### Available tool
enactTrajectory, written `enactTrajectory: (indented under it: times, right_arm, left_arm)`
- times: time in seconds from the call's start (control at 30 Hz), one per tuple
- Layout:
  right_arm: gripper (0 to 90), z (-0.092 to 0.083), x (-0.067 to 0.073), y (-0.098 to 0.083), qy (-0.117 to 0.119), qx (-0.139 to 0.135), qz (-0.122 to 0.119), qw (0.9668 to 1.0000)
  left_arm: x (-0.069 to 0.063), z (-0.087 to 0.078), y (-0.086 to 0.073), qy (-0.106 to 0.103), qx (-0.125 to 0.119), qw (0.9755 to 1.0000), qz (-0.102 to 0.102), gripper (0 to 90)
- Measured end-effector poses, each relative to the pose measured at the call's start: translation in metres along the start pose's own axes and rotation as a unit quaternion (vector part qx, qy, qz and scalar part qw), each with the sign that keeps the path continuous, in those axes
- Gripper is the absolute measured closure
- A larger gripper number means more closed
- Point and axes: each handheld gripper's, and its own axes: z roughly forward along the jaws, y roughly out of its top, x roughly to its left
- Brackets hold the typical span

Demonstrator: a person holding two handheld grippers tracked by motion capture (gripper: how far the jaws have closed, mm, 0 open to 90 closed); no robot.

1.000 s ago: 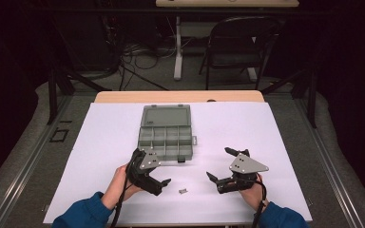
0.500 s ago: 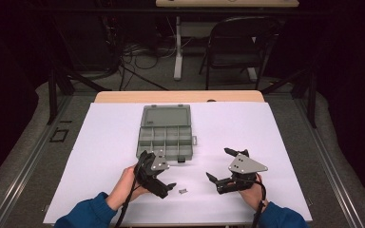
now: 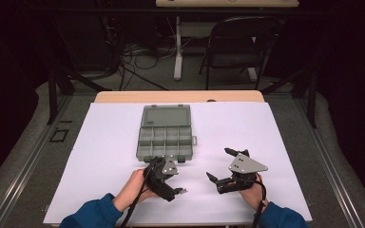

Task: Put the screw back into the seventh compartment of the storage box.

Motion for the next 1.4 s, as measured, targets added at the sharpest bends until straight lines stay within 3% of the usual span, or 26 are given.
enactTrajectory:
  times: [0.23, 0.33, 0.47, 0.67, 0.77, 1.13, 1.4]
  right_arm:
    - [0.0, 0.002, 0.001, -0.001, -0.003, -0.008, 0.001, 1.0]
    - [0.0, 0.0, 0.0, 0.0, 0.001, 0.004, -0.001, 1.0]
    - [0.0, 0.001, 0.0, 0.0, 0.0, 0.001, -0.002, 1.0]
    - [0.0, 0.001, 0.001, 0.0, 0.001, 0.004, -0.003, 1.0]
    - [0.0, 0.003, 0.001, -0.001, -0.001, -0.006, 0.0, 1.0]
    - [0.0, 0.001, 0.001, 0.0, 0.002, 0.003, -0.002, 1.0]
    - [0.0, 0.0, 0.002, 0.0, 0.001, 0.003, -0.004, 1.0]
  left_arm:
    - [-0.005, 0.008, 0.003, -0.015, 0.007, 0.9998, 0.014, 26.2]
    - [-0.006, 0.01, 0.003, -0.032, 0.011, 0.9992, 0.019, 36.9]
    - [-0.007, 0.013, 0.004, -0.044, 0.014, 0.9986, 0.026, 51.0]
    - [-0.008, 0.018, 0.004, -0.065, 0.017, 0.9974, 0.027, 66.1]
    - [-0.008, 0.021, 0.004, -0.073, 0.02, 0.9968, 0.026, 70.4]
    - [-0.006, 0.027, 0.002, -0.087, 0.025, 0.9956, 0.024, 85.4]
    - [-0.004, 0.024, 0.001, -0.087, 0.016, 0.9959, 0.02, 86.8]
